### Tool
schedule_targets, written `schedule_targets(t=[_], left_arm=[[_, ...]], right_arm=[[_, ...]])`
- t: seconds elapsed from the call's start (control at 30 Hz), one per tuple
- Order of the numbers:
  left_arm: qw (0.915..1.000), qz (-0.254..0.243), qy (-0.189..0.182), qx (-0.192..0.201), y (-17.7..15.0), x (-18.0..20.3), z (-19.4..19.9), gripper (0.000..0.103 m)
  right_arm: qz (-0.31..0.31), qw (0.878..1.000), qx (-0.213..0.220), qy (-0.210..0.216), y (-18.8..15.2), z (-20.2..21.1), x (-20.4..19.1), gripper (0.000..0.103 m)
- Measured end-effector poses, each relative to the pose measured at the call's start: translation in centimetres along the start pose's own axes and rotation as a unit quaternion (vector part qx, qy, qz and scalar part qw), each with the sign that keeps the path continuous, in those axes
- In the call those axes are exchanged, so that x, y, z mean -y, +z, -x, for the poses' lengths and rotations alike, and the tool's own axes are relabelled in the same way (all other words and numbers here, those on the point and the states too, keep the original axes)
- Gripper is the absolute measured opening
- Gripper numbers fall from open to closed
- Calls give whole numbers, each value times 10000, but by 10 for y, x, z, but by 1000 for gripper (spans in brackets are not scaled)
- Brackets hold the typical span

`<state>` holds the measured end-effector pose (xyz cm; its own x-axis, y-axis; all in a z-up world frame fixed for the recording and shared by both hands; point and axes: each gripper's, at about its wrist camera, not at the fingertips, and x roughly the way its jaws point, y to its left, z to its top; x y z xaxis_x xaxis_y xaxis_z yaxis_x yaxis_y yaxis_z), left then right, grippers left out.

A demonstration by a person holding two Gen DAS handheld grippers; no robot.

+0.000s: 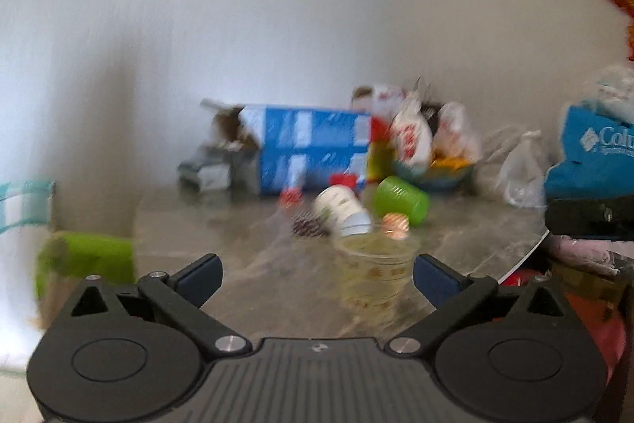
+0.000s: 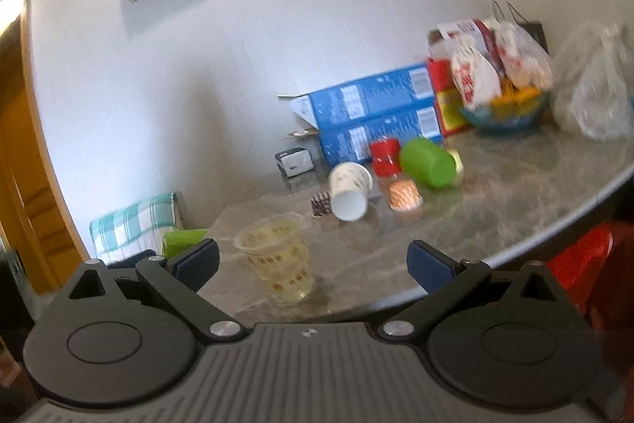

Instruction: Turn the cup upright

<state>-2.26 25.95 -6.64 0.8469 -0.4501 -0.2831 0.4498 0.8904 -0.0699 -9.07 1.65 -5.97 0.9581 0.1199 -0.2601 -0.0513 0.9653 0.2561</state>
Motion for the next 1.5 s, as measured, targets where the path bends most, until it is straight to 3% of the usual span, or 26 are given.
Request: schedule_targets(t=[0.07, 0.17, 0.23, 0.33, 0.47, 0.7, 1.27, 1.5], left_arm=[[9996, 28, -101, -272, 17, -7, 9, 103], [9983, -257, 57, -516, 36, -5, 14, 103], [9978, -172, 127, -622, 44, -6, 11, 103], [9946, 98, -141, -1028, 52, -5, 0, 103], [9908, -4, -385, -1296, 57, 7, -5, 103], [9899, 116, -370, -1362, 61, 14, -5, 103], [9871, 213, 65, -1586, 64, 2, -18, 103], [9863, 191, 35, -1638, 64, 5, -23, 103]], right_arm=[[197, 9994, -154, -249, 11, -1, -15, 102], [172, 9966, -392, -710, 24, -3, -32, 102], [86, 9960, -535, -716, 28, -4, -36, 102], [83, 9953, -705, -664, 31, -11, -35, 102], [-79, 9919, -1065, -692, 37, -21, -26, 102], [55, 9912, -1050, -804, 38, -10, -24, 102], [39, 9900, -1232, -679, 42, -20, -9, 102], [18, 9901, -1243, -651, 43, -24, -5, 102]])
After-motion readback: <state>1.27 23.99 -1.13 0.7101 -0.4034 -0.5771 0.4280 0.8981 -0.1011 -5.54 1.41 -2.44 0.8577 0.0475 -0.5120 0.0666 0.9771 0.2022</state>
